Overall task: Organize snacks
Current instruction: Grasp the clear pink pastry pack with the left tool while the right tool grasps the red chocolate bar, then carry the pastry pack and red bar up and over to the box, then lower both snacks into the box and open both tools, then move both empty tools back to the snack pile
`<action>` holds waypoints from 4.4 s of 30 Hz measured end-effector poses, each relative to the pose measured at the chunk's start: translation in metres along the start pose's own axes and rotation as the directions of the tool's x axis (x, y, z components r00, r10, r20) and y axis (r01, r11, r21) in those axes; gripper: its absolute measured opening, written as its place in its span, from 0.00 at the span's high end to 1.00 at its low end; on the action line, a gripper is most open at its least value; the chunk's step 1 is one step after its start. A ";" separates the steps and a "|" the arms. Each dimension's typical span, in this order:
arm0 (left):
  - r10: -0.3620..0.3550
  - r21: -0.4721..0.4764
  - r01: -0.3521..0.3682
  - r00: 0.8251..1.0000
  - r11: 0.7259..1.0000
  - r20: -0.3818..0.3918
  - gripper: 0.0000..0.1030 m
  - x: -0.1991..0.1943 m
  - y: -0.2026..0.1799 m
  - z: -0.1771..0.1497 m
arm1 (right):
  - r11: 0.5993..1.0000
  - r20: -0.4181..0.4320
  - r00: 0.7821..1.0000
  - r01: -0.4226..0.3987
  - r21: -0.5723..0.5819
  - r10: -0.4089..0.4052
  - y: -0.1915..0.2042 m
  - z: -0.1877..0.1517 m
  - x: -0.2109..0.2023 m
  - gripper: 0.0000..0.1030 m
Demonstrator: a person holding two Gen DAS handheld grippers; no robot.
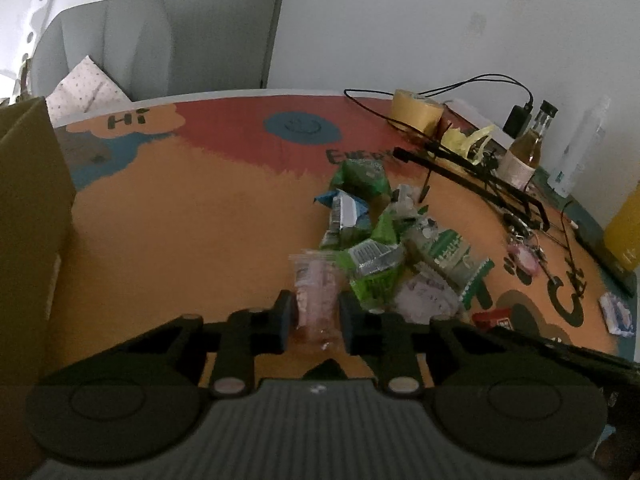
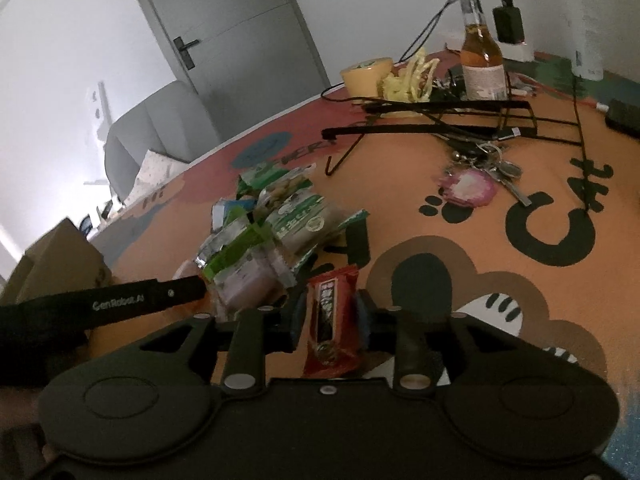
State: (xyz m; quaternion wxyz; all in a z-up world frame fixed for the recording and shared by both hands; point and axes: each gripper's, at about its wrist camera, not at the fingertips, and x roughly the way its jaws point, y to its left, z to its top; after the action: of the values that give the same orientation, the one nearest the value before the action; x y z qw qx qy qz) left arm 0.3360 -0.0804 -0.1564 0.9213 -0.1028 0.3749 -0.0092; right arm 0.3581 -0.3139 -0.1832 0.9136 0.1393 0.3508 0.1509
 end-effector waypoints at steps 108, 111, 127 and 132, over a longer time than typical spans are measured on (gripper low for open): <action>0.175 -0.288 -0.092 0.946 0.953 0.274 0.31 -0.187 0.214 0.014 | 0.924 0.056 0.953 -0.275 -0.265 0.299 0.269 0.011 0.005 0.66; 0.157 -0.303 -0.069 0.948 0.950 0.277 0.20 -0.193 0.215 0.013 | 0.935 0.062 0.957 -0.263 -0.237 0.285 0.258 0.014 0.002 0.60; 0.157 -0.275 -0.080 0.949 0.958 0.275 0.09 -0.200 0.185 0.009 | 0.970 0.082 0.975 -0.195 -0.147 0.208 0.205 0.010 -0.022 0.36; 0.153 -0.253 -0.084 0.951 0.964 0.268 0.08 -0.197 0.169 0.007 | 0.974 0.092 0.975 -0.188 -0.130 0.200 0.189 0.009 -0.030 0.33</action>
State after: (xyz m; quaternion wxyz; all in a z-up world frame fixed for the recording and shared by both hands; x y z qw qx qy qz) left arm 0.1889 0.1048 -0.0490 0.9454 -0.1905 0.2421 0.1065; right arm 0.3097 -0.1529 -0.0903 0.9183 0.1251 0.2776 0.2531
